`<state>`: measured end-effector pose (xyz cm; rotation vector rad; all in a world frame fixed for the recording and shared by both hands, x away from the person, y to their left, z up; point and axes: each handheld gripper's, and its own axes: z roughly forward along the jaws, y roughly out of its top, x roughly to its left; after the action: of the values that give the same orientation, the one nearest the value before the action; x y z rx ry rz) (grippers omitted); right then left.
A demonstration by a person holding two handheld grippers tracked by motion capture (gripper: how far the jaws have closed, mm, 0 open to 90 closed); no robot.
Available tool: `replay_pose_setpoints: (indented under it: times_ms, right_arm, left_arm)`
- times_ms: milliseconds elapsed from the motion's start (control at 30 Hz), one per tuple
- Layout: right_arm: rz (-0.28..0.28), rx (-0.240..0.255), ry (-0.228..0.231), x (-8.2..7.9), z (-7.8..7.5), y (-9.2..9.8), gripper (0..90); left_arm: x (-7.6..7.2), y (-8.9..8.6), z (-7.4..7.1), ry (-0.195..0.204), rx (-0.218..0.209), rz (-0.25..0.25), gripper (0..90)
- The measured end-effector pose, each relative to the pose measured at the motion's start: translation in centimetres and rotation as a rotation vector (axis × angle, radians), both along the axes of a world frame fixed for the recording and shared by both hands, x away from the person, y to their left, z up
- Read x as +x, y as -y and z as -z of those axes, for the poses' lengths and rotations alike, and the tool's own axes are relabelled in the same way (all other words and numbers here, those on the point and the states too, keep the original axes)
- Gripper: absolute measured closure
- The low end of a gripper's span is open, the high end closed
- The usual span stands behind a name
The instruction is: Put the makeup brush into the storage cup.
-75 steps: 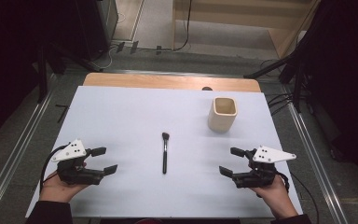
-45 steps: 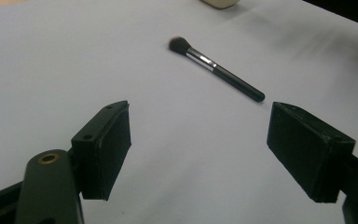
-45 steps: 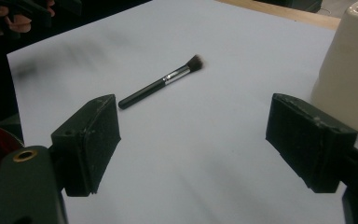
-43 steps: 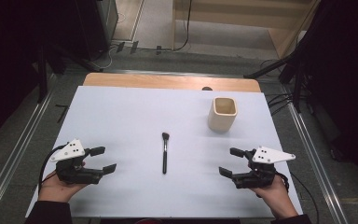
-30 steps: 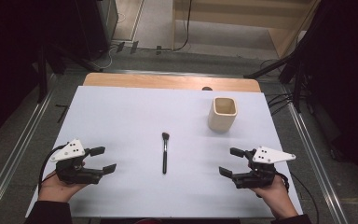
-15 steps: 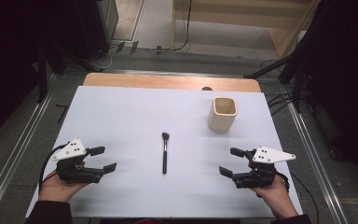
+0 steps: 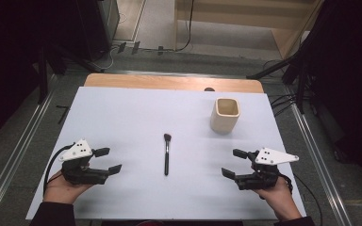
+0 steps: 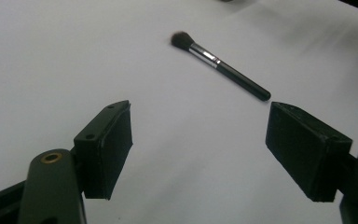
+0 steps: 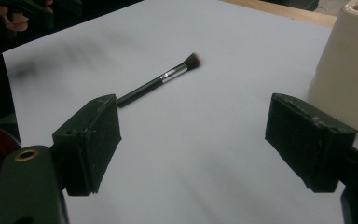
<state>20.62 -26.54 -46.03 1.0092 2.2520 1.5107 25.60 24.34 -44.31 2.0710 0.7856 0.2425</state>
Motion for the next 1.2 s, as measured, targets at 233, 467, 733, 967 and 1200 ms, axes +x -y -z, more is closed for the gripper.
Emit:
replay_pose_setpoints:
  times_ms: [233, 467, 733, 967, 1200]
  right_arm:
    - [0.004, 0.0, -0.002, 0.0, 0.0, 0.0, 18.6]
    - [-0.001, -0.002, 0.002, 0.0, 0.0, -0.1, 18.7]
    - [-0.002, 0.001, 0.001, 0.0, 0.0, 0.0, 18.6]
    - [-0.005, -0.002, -0.004, 0.0, 0.1, -0.1, 18.7]
    - [-0.014, -0.007, -0.003, 0.0, 0.1, -0.3, 18.6]
  left_arm:
    - [0.4, 0.7, -0.2, -0.001, -0.04, -0.002, 23.8]
    - [1.2, 1.8, -0.2, 0.002, -0.042, 0.024, 23.8]
    - [1.8, 3.5, -0.6, -0.004, -0.018, 0.044, 23.8]
    - [2.2, 4.5, -0.8, -0.008, -0.012, 0.051, 23.8]
    - [2.8, 5.7, -1.1, -0.019, -0.029, 0.055, 23.8]
